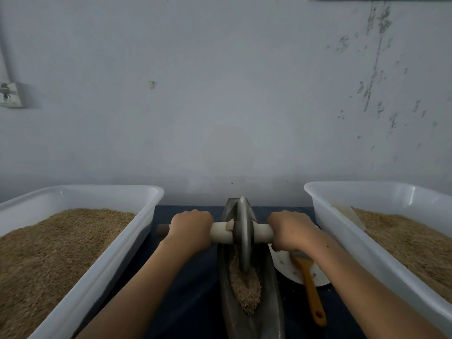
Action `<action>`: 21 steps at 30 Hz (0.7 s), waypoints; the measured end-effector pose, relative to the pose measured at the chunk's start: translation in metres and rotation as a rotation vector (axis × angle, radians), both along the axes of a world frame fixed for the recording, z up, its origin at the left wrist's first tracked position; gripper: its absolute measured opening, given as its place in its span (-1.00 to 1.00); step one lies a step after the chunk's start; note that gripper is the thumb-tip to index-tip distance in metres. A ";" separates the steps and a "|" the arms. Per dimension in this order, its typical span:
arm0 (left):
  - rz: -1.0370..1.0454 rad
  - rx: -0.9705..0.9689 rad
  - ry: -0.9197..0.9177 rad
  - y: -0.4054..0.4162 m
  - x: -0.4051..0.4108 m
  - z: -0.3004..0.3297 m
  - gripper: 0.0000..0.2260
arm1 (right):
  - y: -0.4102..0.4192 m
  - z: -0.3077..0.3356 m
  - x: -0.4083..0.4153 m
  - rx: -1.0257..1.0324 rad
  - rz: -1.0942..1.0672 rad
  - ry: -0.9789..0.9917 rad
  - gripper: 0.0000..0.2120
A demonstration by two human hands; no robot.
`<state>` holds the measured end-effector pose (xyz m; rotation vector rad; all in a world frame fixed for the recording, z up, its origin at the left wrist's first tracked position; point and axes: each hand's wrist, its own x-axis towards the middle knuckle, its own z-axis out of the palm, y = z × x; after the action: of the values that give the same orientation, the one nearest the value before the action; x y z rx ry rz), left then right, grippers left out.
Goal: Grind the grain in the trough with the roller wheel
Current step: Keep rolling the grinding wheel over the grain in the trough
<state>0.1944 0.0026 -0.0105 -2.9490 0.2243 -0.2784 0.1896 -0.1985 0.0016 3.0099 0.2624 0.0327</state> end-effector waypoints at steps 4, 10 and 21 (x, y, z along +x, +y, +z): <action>-0.004 -0.072 -0.128 -0.001 0.002 -0.007 -0.75 | 0.002 -0.008 0.002 0.021 0.020 -0.184 -0.80; -0.034 -0.010 0.169 0.005 -0.001 0.005 -0.62 | -0.003 0.006 -0.004 -0.014 0.036 0.111 -0.69; 0.006 -0.003 0.100 0.001 -0.004 0.005 -0.66 | -0.001 0.002 -0.002 -0.005 0.028 0.036 -0.73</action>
<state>0.1905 0.0035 -0.0059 -2.9687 0.2282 -0.1312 0.1872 -0.1997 0.0039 3.0042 0.3077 -0.0192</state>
